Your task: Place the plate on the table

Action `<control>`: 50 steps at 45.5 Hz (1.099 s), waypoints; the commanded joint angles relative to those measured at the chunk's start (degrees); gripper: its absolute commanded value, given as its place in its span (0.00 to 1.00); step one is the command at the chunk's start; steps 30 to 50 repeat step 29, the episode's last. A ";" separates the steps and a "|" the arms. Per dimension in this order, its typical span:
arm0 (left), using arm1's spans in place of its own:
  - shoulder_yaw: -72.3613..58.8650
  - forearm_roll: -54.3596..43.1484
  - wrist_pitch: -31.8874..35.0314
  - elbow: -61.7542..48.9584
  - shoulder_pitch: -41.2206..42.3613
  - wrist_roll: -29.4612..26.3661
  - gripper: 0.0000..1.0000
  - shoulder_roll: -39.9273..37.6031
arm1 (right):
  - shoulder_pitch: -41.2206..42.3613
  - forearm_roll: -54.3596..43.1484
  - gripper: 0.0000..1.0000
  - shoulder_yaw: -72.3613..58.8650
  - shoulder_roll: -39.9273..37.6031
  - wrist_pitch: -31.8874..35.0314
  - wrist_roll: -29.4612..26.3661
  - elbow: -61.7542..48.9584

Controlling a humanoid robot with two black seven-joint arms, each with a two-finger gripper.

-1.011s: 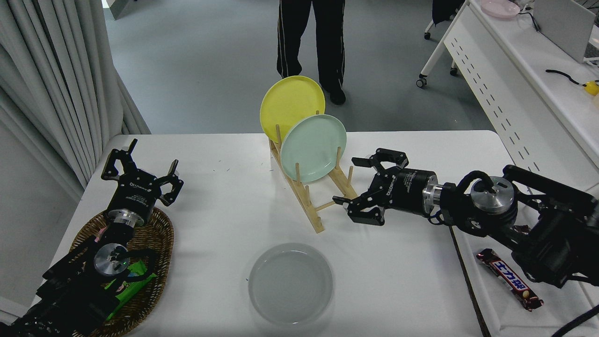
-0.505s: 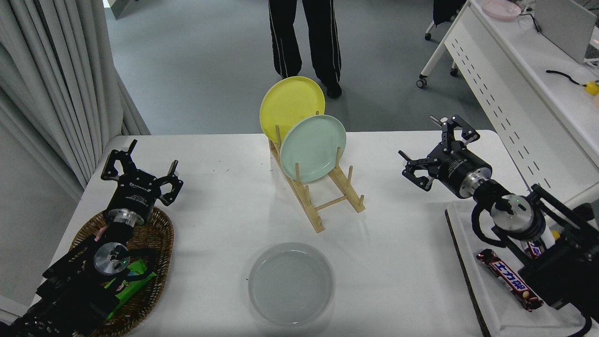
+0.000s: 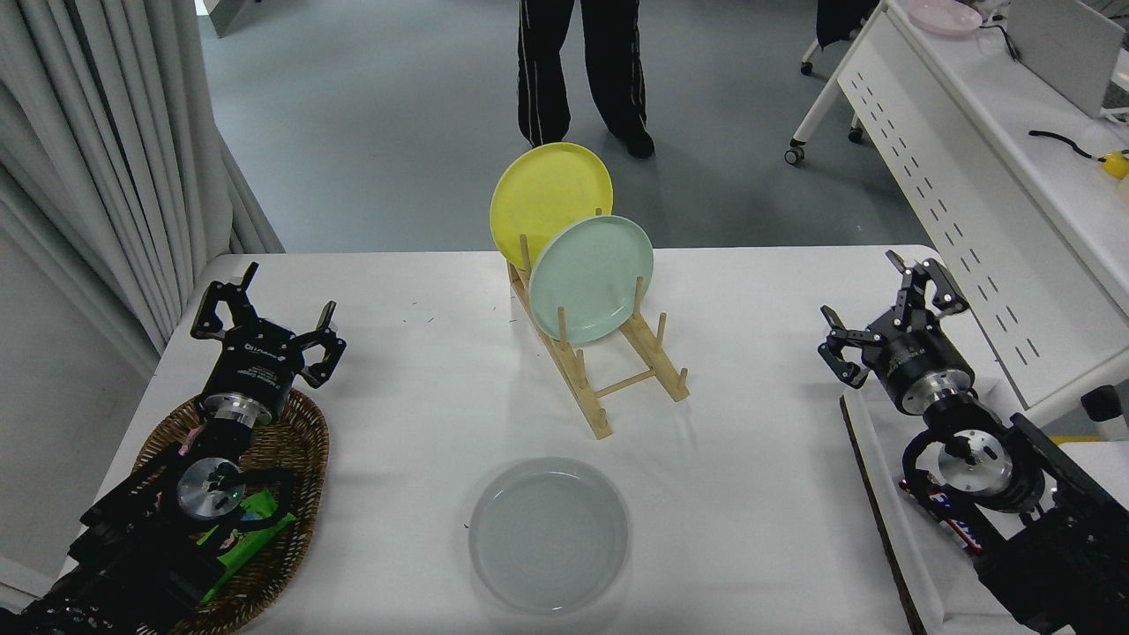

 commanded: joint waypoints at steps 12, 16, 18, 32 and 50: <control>0.00 -0.01 0.00 0.00 0.00 0.00 1.00 0.00 | -1.81 1.78 0.99 1.33 2.65 3.73 2.04 -4.93; 0.00 -0.01 0.00 0.00 0.00 0.00 1.00 0.00 | -1.81 1.78 0.99 1.42 2.65 3.73 2.13 -4.84; 0.00 -0.01 0.00 0.00 0.00 0.00 1.00 0.00 | -1.81 1.78 0.99 1.33 2.65 3.73 2.13 -4.84; 0.00 -0.01 0.00 0.00 0.00 0.00 1.00 0.00 | -1.81 2.14 0.99 1.42 2.65 3.82 2.13 -4.40; 0.00 -0.01 0.00 0.00 0.00 0.00 1.00 0.00 | -1.81 2.14 0.99 1.42 2.65 3.82 2.13 -4.40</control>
